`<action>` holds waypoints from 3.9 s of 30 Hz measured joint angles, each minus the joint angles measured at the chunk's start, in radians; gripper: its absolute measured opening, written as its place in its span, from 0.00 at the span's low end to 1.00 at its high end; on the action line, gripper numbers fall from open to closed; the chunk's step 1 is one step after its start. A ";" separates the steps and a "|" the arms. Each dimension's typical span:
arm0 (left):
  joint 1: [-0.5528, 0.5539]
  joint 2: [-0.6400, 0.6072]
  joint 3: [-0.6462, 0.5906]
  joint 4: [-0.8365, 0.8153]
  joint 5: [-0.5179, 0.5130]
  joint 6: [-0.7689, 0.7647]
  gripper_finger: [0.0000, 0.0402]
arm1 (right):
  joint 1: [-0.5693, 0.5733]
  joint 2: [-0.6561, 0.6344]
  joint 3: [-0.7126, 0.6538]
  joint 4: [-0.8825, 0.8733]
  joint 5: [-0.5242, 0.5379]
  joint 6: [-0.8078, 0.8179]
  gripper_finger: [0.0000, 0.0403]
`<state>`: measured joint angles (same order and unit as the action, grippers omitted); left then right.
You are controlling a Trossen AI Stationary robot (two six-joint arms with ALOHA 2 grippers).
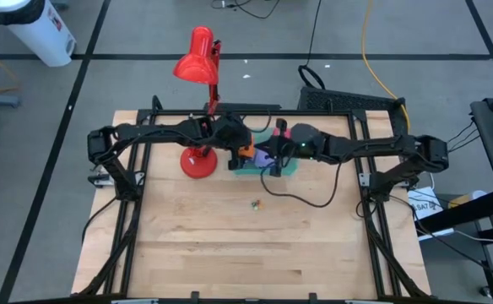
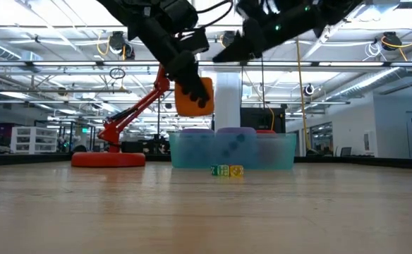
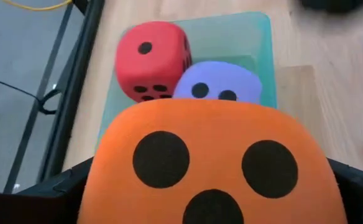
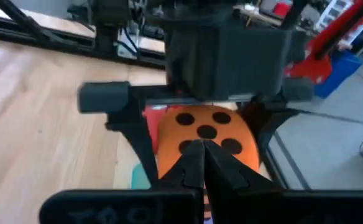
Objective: Pick & Place Dice
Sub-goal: Put the large orange die into the blue bin
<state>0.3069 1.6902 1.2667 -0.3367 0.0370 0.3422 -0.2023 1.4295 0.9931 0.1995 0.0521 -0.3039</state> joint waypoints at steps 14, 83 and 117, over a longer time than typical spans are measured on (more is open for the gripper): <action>-0.005 0.000 0.000 0.034 0.017 0.034 0.99 | 0.002 -0.054 -0.002 -0.060 -0.024 -0.025 0.00; -0.006 0.036 0.103 0.051 0.168 0.109 0.99 | -0.145 0.069 0.002 -0.108 -0.236 0.056 0.00; 0.002 0.037 0.078 0.036 0.130 0.130 0.99 | -0.184 0.100 -0.001 -0.107 -0.260 0.033 0.00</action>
<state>0.3091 1.7271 1.3443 -0.3008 0.1670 0.4723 -0.3860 1.5293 0.9916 0.0925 -0.2080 -0.2711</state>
